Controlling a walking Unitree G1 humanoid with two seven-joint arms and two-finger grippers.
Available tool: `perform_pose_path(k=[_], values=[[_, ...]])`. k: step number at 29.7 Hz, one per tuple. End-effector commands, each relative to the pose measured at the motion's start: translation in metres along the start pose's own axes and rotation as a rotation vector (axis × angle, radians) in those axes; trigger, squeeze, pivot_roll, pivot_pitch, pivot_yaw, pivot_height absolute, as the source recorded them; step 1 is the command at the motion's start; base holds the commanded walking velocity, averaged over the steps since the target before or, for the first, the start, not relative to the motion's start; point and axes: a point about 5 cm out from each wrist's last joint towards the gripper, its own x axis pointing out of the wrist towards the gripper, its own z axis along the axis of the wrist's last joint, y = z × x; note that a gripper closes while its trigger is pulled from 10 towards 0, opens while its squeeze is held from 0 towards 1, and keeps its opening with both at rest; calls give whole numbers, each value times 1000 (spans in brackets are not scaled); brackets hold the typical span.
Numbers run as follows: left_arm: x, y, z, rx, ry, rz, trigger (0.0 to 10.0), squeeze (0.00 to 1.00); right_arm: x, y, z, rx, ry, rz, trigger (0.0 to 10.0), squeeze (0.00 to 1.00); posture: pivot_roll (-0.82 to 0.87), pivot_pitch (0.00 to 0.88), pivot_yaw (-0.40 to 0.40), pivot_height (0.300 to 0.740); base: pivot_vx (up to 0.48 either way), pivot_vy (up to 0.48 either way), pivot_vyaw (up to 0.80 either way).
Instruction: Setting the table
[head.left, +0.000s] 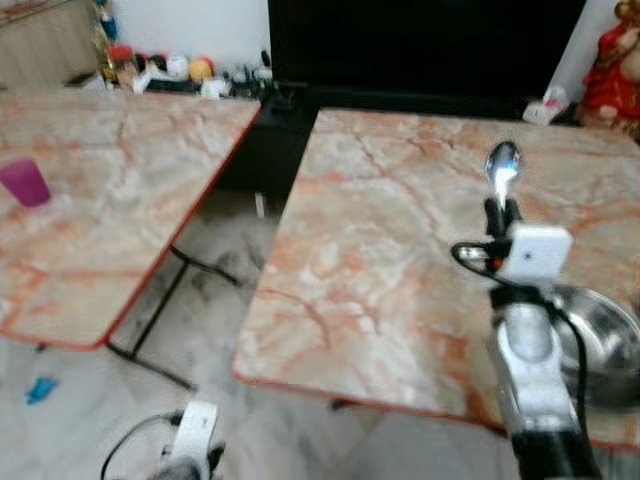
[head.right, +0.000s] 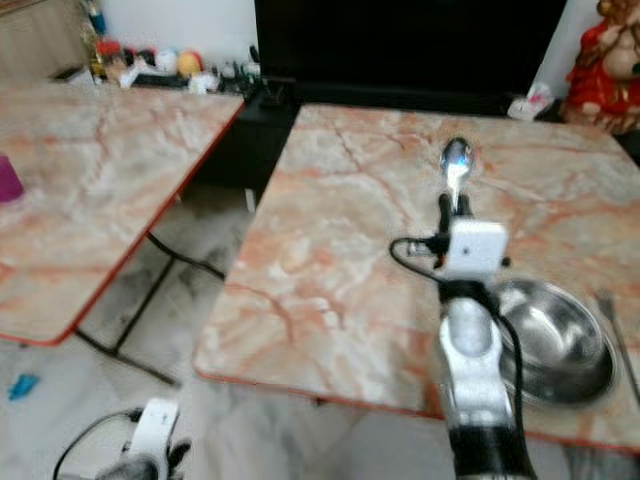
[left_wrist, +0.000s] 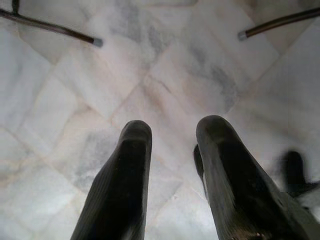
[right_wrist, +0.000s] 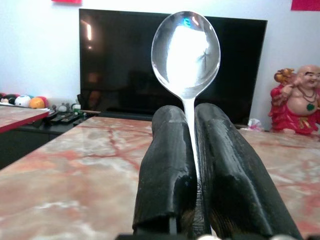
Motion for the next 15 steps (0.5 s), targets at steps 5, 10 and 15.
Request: perform_pose_path(k=[5,10,15], values=[[0,-4,-3,4,14,-10,10000,0,0,-11,-1,-2,11,-45,10000,0,-46,0,41,740,0,-480,0],[0,-3,-3,4,14,-10,10000,0,1,-15,0,-4,13,-66,10000,0,-45,0,41,740,0,-480,0],[0,-3,-3,-9,13,-5,10000,0,2,-25,-3,6,41,-126,10000,0,-44,0,42,740,0,-162,0]])
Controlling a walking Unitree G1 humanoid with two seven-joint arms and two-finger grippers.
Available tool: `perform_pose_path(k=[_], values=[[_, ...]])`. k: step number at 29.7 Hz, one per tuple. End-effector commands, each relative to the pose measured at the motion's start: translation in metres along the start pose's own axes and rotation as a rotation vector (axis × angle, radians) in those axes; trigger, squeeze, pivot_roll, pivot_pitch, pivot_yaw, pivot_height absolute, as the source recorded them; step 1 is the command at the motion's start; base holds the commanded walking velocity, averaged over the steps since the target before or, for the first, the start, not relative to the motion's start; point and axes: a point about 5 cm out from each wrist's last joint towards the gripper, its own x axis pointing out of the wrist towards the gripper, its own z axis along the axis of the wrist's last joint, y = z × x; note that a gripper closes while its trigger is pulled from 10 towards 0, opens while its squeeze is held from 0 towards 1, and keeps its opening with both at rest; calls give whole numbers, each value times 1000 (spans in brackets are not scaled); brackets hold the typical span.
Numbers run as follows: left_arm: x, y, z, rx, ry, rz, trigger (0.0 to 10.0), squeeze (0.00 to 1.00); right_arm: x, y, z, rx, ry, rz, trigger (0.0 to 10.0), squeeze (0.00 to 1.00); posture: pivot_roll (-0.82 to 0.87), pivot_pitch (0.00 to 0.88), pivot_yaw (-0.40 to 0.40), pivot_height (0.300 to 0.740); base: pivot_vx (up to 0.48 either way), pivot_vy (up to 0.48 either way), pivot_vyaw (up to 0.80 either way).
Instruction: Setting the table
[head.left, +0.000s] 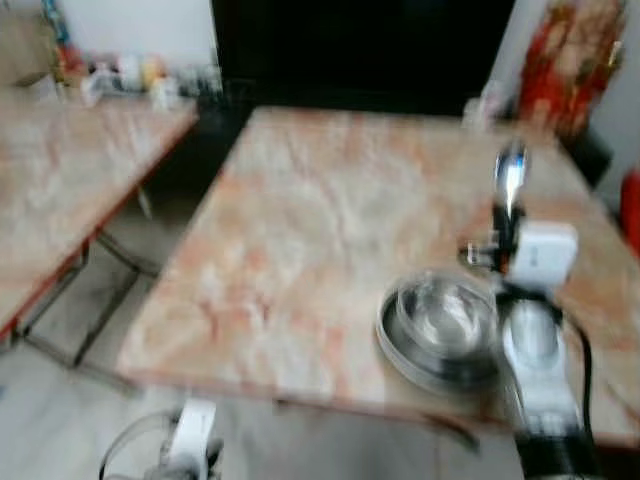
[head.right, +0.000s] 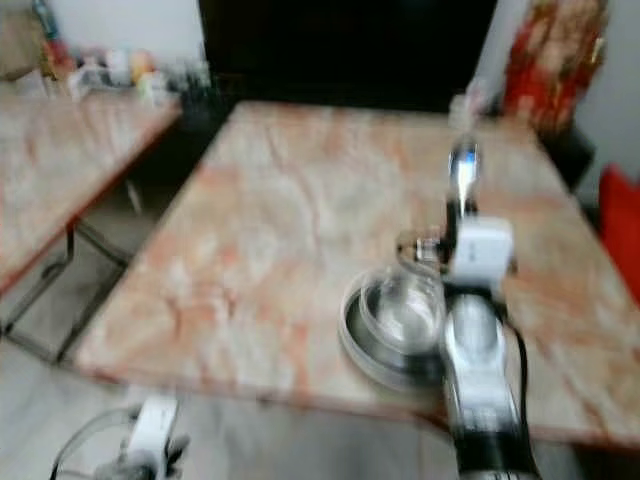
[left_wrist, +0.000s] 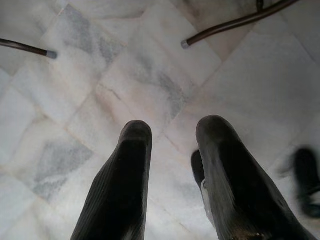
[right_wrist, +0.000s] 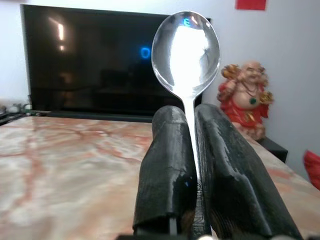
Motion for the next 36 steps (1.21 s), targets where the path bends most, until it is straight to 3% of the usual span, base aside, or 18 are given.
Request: perform_pose_path(k=[1,9,18,27,36], values=[[0,-4,-2,-8,14,-9,10000,0,1,-13,-3,5,30,-58,10000,0,-44,0,42,740,0,0,0],[1,-4,0,-11,6,-10,10000,0,1,-14,-3,9,27,-82,10000,0,-43,0,44,740,0,0,-702],[1,-2,2,-18,6,-8,10000,0,6,-8,1,-17,33,-53,10000,0,-41,0,53,740,0,0,0],[2,-1,4,-30,2,0,10000,0,10,-13,2,-24,33,-65,10000,0,-36,0,58,740,0,320,0],[1,-1,4,-22,6,1,10000,0,16,-16,4,-41,47,-77,10000,0,-36,0,64,740,0,0,0]])
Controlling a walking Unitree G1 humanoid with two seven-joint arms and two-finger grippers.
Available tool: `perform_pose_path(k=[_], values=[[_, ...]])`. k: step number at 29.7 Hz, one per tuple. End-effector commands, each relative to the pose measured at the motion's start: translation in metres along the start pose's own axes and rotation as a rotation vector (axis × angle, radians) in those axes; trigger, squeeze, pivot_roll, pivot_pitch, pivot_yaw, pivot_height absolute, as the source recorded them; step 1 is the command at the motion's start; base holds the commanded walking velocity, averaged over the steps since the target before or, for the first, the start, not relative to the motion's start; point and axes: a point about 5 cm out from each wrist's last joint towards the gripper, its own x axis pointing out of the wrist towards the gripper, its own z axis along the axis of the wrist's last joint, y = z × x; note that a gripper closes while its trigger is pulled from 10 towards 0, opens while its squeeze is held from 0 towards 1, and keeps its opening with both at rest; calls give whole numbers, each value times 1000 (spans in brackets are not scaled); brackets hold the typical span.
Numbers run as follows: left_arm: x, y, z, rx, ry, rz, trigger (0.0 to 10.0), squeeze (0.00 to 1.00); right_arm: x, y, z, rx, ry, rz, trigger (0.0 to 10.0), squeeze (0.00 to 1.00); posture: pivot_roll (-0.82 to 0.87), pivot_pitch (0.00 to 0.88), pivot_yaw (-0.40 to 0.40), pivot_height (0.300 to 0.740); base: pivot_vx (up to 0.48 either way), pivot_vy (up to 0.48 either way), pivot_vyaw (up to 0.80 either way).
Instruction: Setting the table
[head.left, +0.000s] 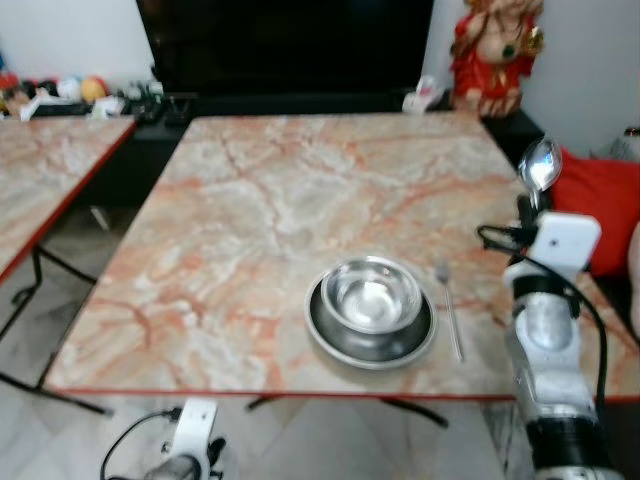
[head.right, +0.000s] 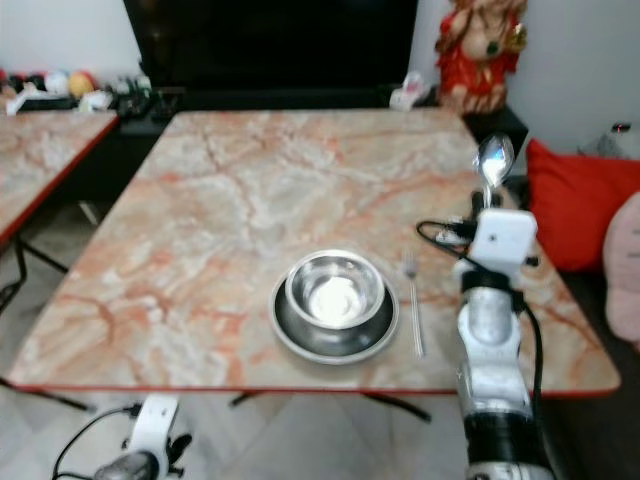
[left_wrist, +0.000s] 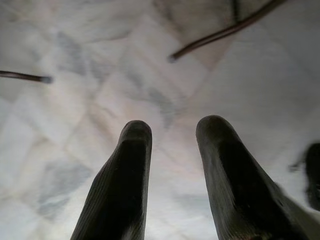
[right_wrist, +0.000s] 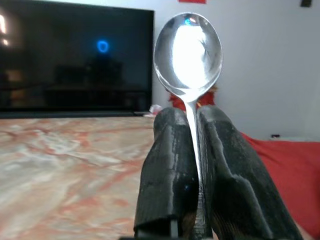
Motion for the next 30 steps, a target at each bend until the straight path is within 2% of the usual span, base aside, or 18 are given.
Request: perform_pose_path(k=[1,5,11,14,16,19,22,30], values=[[0,-6,-3,0,22,-15,10000,0,5,-6,2,-11,5,-20,10000,0,-36,0,65,740,0,0,0],[0,-6,-4,0,23,-16,10000,0,10,-10,1,-47,42,-31,10000,0,-39,0,67,740,0,0,0],[0,-6,-4,3,26,-20,10000,0,30,-28,-6,-72,203,-44,10000,0,-44,0,73,740,0,0,0],[0,-6,-3,4,27,-22,10000,0,35,-29,-13,-56,298,19,10000,0,-50,0,75,740,0,0,0],[1,-7,-2,4,28,-25,10000,0,38,-30,-20,5,383,36,10000,0,-49,0,75,740,0,0,0],[1,-8,-2,5,29,-27,10000,0,38,-30,-24,18,413,47,10000,0,-48,0,74,740,0,0,0],[1,-8,-3,3,30,-28,10000,0,35,-24,-34,-6,487,138,10000,0,-50,0,73,740,0,0,0],[0,-8,-7,4,39,-25,10000,0,28,-15,-53,53,590,173,10000,0,-39,0,68,740,0,0,0]])
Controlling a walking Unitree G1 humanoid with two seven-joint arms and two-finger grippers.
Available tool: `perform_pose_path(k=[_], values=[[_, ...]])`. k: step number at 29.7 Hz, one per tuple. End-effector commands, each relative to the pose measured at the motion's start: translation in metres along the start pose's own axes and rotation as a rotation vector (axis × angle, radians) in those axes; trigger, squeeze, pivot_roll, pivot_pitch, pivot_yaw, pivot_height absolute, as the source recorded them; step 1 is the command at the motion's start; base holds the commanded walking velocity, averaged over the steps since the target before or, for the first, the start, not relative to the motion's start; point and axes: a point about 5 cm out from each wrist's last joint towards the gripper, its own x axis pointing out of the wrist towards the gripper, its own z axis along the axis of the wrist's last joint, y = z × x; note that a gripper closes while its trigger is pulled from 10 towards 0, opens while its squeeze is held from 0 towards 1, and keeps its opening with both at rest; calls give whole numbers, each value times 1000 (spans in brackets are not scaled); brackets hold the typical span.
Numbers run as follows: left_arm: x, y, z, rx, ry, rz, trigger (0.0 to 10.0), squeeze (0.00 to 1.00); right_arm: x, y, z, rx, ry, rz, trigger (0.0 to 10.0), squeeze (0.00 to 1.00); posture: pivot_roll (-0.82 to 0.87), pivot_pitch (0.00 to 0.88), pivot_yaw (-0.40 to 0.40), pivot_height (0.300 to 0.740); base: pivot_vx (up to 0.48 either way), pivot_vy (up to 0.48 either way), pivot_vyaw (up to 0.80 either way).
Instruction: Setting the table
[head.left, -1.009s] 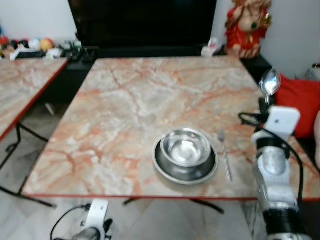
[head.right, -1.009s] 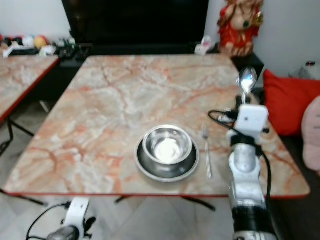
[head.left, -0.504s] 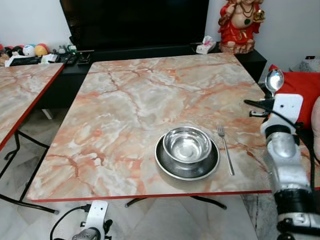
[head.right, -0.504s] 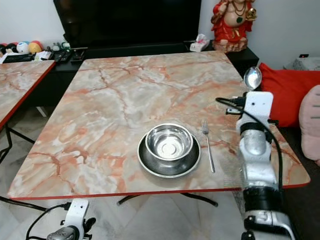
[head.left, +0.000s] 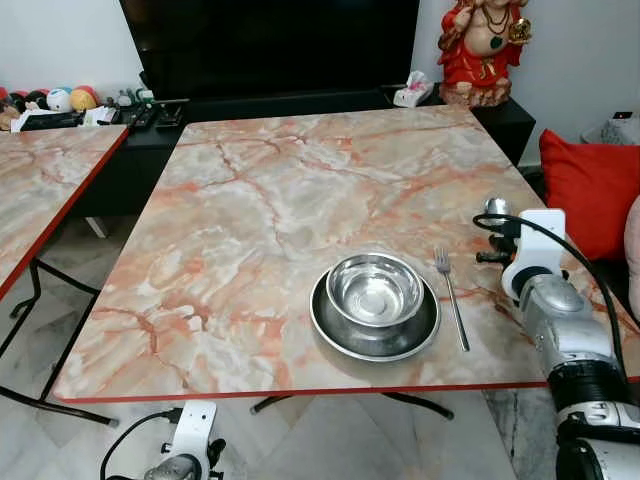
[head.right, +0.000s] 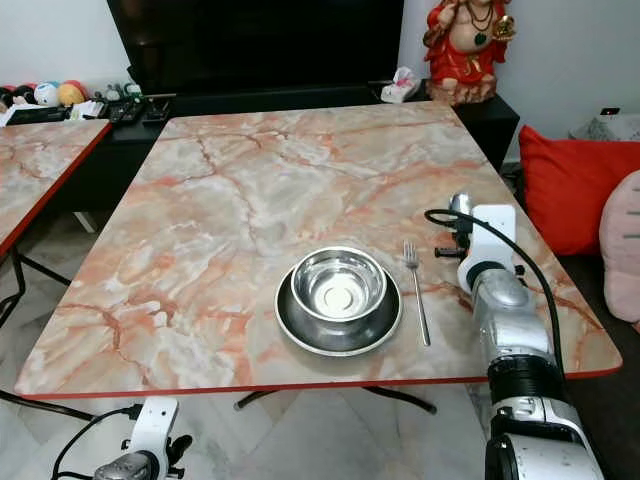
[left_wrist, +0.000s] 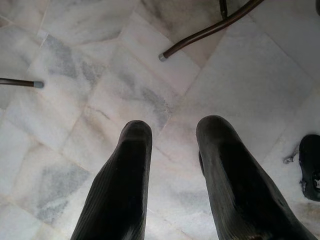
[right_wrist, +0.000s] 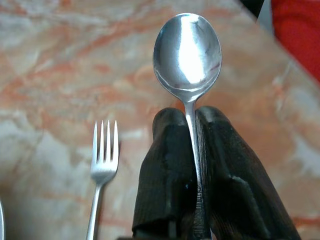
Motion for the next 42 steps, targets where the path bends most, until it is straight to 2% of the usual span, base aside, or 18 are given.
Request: perform_pose_path(k=[1,10,13,28,31,33,42], values=[[-1,2,-7,9,29,3,10000,0,4,7,4,13,5,27,10000,0,-39,0,67,740,0,0,0],[-2,3,-11,3,41,9,10000,0,8,13,-7,17,33,30,10000,0,-30,0,62,740,0,0,0],[-3,4,-12,0,43,11,10000,0,9,13,-13,-24,49,15,10000,0,-25,0,60,740,0,0,0],[-4,8,-16,-5,50,20,10000,0,11,22,-27,-10,67,22,10000,0,-8,0,57,740,0,0,0],[-5,9,-17,-5,50,21,10000,0,11,23,-28,-12,70,24,10000,0,-9,0,56,740,0,0,0],[-5,9,-18,-5,51,21,10000,0,10,22,-33,-47,85,13,10000,0,-6,0,56,740,0,0,0],[-6,11,-20,-5,56,25,10000,0,9,23,-40,-54,93,11,10000,0,0,4,56,740,0,0,0]])
